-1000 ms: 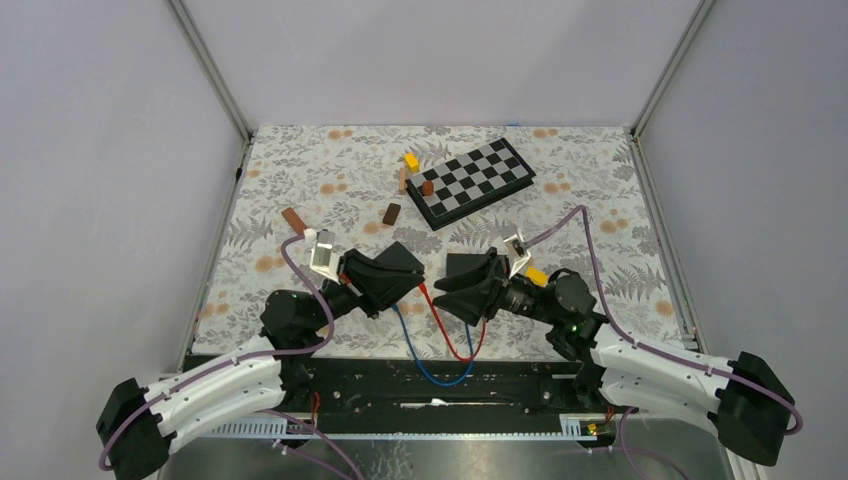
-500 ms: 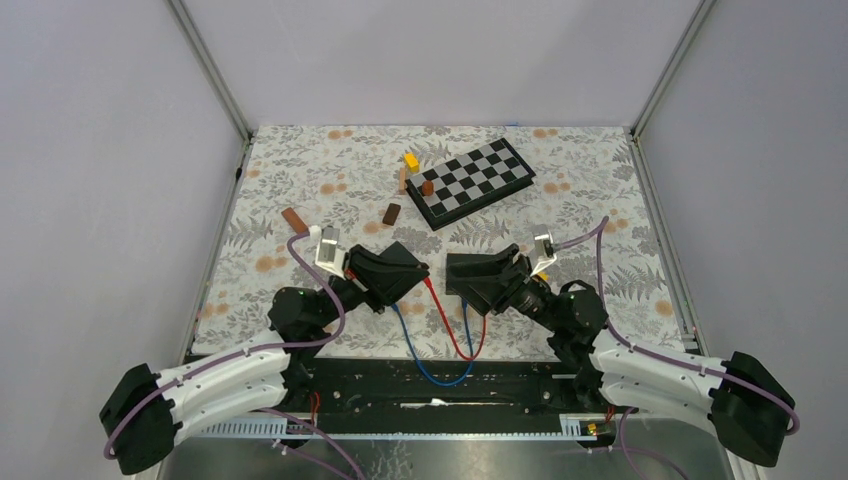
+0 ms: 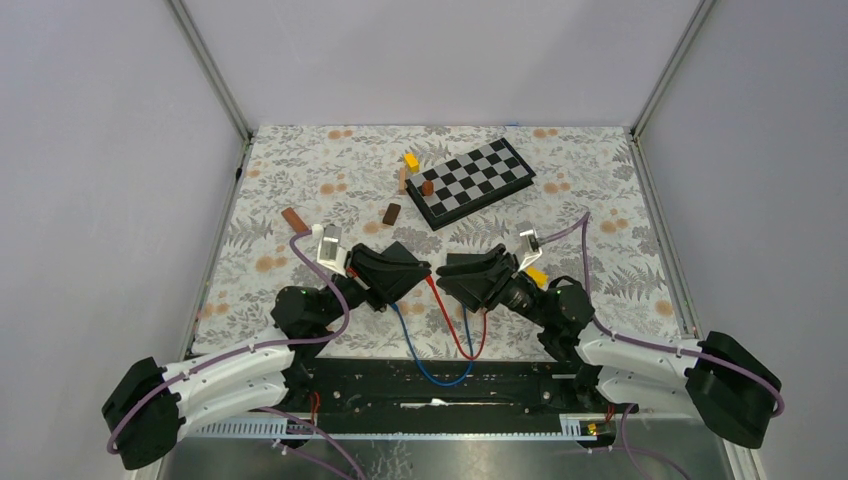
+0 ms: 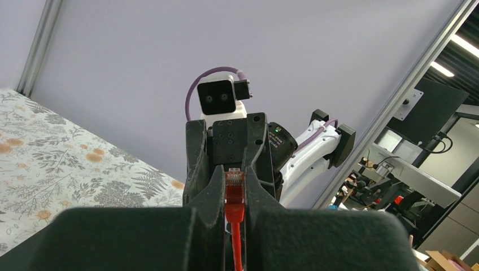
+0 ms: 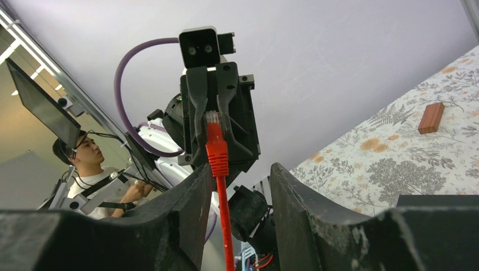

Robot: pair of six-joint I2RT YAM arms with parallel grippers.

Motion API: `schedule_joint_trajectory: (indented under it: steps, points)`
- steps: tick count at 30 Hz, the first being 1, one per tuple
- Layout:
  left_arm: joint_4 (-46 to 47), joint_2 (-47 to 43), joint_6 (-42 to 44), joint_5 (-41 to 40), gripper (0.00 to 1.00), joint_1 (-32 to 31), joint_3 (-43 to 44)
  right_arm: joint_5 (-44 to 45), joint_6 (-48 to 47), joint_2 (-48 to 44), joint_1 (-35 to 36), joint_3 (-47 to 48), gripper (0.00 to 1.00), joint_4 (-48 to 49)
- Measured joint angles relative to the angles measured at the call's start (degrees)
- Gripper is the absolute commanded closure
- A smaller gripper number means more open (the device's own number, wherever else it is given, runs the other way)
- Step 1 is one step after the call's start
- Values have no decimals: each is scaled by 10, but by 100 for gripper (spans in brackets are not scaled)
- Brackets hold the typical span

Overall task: Insert the plug into the switch port
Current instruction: Insert the connector into the switch port.

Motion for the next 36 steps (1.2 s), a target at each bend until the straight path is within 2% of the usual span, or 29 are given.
schedule_joint_trajectory:
  steps: [13,19,31,33,36]
  points:
    - [21,9,-4,-20,100,0,0,-24,33,50,0,20,53,56]
    - [27,19,-5,-22,100,0,0,-32,43,59,0,25,57,67]
    - [40,23,-5,-27,100,0,0,-47,56,74,0,27,53,81]
    - [40,23,-5,-27,100,0,0,-47,59,78,0,27,58,86]
    - [40,23,-5,-28,100,0,0,-47,64,85,0,27,71,97]
